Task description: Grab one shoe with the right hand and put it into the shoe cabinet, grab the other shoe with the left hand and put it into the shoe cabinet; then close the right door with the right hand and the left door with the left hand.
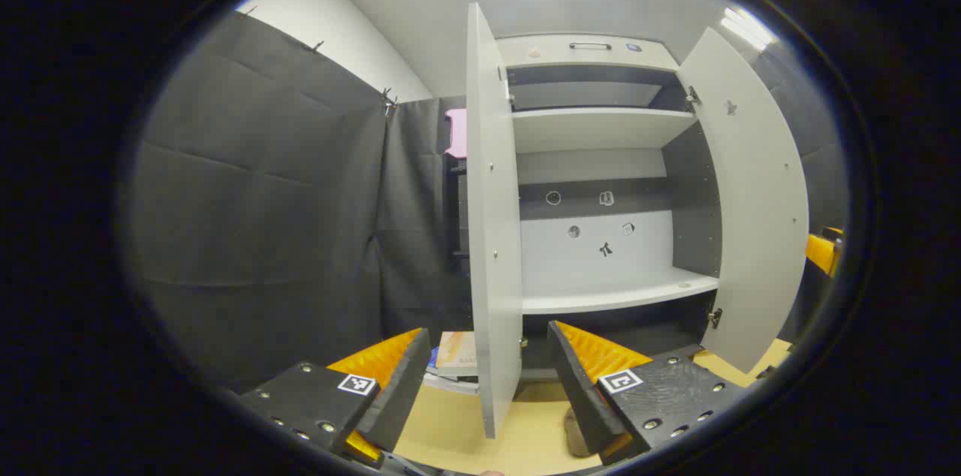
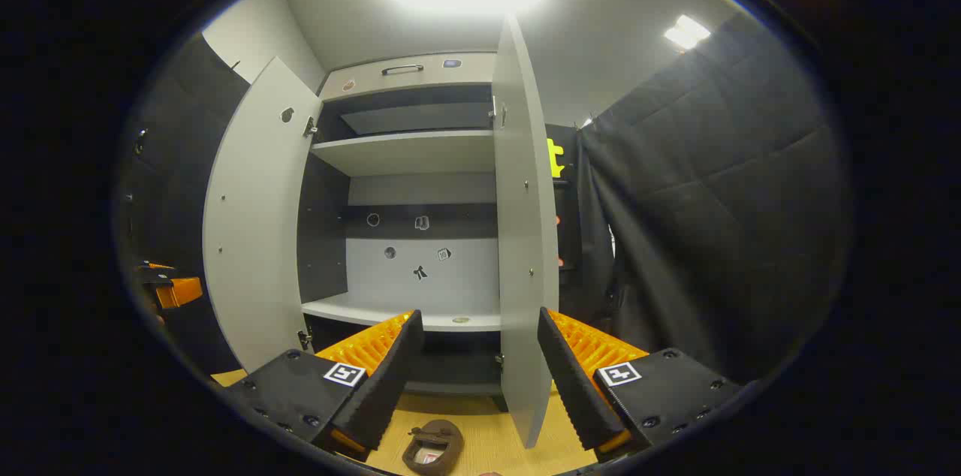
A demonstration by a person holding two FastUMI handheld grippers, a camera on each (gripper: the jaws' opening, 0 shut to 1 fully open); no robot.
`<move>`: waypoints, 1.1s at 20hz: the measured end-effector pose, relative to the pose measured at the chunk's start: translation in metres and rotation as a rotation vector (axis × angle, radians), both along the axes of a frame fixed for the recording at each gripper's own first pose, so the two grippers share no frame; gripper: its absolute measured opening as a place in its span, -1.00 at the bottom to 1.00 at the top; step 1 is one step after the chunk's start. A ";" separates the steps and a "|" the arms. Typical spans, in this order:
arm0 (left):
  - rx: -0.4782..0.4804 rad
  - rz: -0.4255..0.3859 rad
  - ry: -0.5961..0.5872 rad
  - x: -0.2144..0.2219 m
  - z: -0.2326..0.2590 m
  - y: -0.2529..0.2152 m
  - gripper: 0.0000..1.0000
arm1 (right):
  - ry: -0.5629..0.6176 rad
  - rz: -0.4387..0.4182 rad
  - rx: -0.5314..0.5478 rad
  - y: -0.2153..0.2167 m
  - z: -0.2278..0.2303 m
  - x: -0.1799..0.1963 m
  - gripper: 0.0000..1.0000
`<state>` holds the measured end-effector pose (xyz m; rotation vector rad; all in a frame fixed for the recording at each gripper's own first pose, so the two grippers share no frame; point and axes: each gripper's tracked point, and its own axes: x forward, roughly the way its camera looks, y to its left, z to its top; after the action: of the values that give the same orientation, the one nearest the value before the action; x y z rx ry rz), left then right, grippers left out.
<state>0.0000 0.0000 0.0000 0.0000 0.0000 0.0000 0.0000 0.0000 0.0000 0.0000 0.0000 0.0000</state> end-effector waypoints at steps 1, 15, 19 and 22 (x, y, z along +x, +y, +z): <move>0.003 0.005 -0.009 -0.001 0.002 0.001 0.97 | 0.002 0.002 0.007 0.001 0.000 -0.001 0.93; 0.002 -0.021 -0.055 -0.013 0.017 -0.016 0.96 | 0.000 -0.019 0.005 -0.016 -0.001 -0.007 0.93; 0.010 -0.029 -0.067 -0.020 0.020 -0.018 0.96 | 0.023 -0.016 -0.007 -0.020 -0.012 -0.009 0.93; 0.000 -0.029 -0.076 -0.025 0.024 -0.022 0.96 | 0.038 0.000 0.002 -0.018 -0.020 -0.011 0.90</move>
<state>-0.0247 -0.0222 0.0240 0.0003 -0.0762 -0.0290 -0.0106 -0.0182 -0.0205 0.0016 0.0379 -0.0001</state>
